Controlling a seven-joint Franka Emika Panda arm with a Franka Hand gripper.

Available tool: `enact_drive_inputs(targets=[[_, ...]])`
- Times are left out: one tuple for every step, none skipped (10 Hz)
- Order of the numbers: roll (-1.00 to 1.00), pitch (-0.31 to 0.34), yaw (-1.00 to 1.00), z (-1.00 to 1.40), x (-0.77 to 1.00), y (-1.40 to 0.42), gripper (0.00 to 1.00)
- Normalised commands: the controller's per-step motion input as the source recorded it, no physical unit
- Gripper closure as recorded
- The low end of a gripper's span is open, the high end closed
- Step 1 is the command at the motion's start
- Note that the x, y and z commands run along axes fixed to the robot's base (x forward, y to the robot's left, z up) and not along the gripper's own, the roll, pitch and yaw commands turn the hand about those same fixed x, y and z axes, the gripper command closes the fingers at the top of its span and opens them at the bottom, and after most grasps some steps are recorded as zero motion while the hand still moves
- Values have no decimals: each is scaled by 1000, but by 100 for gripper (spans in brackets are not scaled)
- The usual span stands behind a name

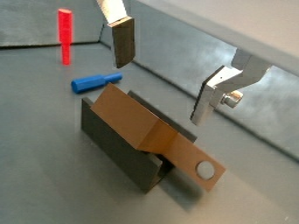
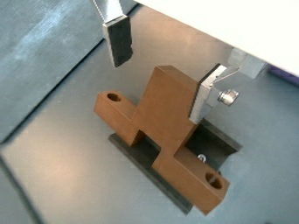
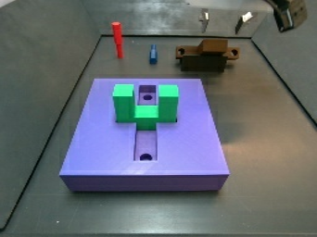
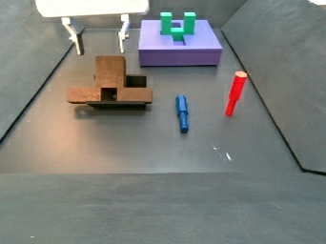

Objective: Pick up the brown object. Move up. Place the brown object on the fixture. Regrasp the brown object. Move to above the board. Insert the brown object.
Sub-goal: Regrasp the brown object.

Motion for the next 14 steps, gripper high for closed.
enact_drive_inputs(targets=[[1000, 54, 0, 0, 0, -269, 0], [1000, 34, 0, 0, 0, -300, 0], [1000, 40, 0, -37, 0, -271, 0], [1000, 91, 31, -194, 0, -200, 0], [611, 131, 11, -166, 0, -80, 0], [100, 0, 49, 0, 29, 0, 0], [0, 0, 0, 0, 0, 23, 0], [0, 17, 26, -114, 80, 66, 0], [0, 0, 163, -171, 114, 0, 0], [63, 0, 226, -49, 120, -29, 0], [254, 37, 191, 0, 154, -97, 0], [3, 23, 246, -43, 211, -103, 0], [80, 0, 366, -186, 151, -69, 0], [43, 0, 320, -294, 171, 0, 0]])
